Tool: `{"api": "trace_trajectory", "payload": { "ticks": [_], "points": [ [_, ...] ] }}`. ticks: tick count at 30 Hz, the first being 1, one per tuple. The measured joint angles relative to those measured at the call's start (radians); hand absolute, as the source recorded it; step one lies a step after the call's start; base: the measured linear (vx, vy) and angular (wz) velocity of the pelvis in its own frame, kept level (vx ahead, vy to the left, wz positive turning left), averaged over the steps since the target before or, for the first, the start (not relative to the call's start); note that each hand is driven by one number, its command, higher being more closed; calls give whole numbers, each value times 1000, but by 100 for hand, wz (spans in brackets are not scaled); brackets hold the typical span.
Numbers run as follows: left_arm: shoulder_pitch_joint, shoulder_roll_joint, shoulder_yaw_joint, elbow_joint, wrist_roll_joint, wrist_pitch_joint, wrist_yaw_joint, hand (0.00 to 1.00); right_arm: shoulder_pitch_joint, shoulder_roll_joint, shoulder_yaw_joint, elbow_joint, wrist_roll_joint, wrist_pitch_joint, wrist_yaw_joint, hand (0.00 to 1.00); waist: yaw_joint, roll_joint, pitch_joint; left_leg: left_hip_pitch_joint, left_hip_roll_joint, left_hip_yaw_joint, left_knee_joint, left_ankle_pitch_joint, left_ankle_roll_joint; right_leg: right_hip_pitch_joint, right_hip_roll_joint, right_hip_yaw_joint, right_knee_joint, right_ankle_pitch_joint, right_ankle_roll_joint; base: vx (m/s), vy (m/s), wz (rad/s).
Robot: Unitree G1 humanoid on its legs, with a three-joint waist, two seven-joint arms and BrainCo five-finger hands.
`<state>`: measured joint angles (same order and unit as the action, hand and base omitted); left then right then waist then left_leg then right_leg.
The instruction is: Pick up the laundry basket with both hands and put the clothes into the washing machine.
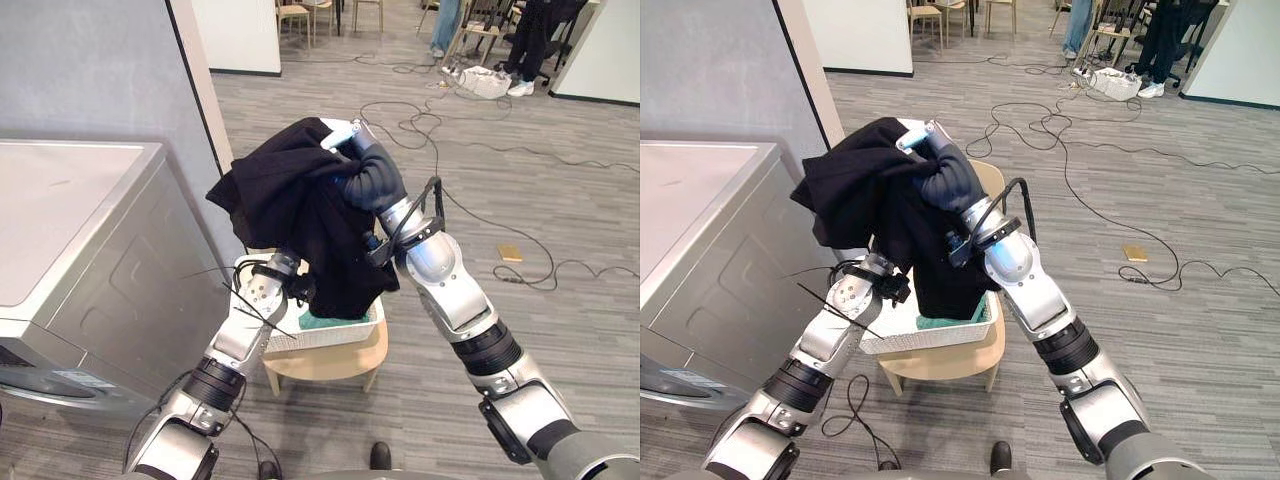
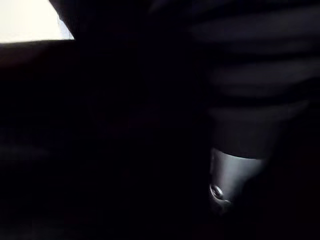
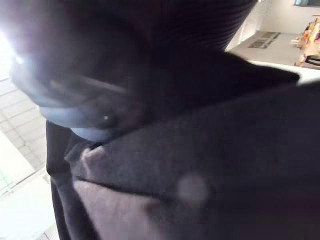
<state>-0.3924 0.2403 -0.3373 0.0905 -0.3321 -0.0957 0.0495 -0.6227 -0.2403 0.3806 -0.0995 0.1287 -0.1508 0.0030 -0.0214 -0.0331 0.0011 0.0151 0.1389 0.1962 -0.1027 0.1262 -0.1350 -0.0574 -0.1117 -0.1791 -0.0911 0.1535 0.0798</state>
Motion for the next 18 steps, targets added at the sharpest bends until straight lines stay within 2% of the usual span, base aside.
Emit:
{"api": "trace_trajectory", "payload": {
  "ticks": [5, 6, 18],
  "points": [
    [20, -36, 57, 1, 0, -12, 12, 100, 8, 27, -3, 1, -4, 0, -4, 100, -5, -2, -3, 0, 0, 0, 0, 1, -1, 1, 0, -2, 0, -1, 1, -3, -1, 2],
    [29, -45, 71, 1, 0, -12, 20, 100, 20, 31, -7, 1, -4, 0, -5, 0, -5, -4, -7, 0, 0, 0, 0, 1, -1, 1, 0, -2, 0, -2, 3, 0, 0, 0],
    [114, -109, 159, -1, 64, -16, 77, 100, 125, 83, -60, 11, -25, 6, -24, 0, -7, -12, -32, 1, 0, -1, 0, 1, -1, 2, 0, -2, -1, -4, 5, 0, 0, 0]
  ]
}}
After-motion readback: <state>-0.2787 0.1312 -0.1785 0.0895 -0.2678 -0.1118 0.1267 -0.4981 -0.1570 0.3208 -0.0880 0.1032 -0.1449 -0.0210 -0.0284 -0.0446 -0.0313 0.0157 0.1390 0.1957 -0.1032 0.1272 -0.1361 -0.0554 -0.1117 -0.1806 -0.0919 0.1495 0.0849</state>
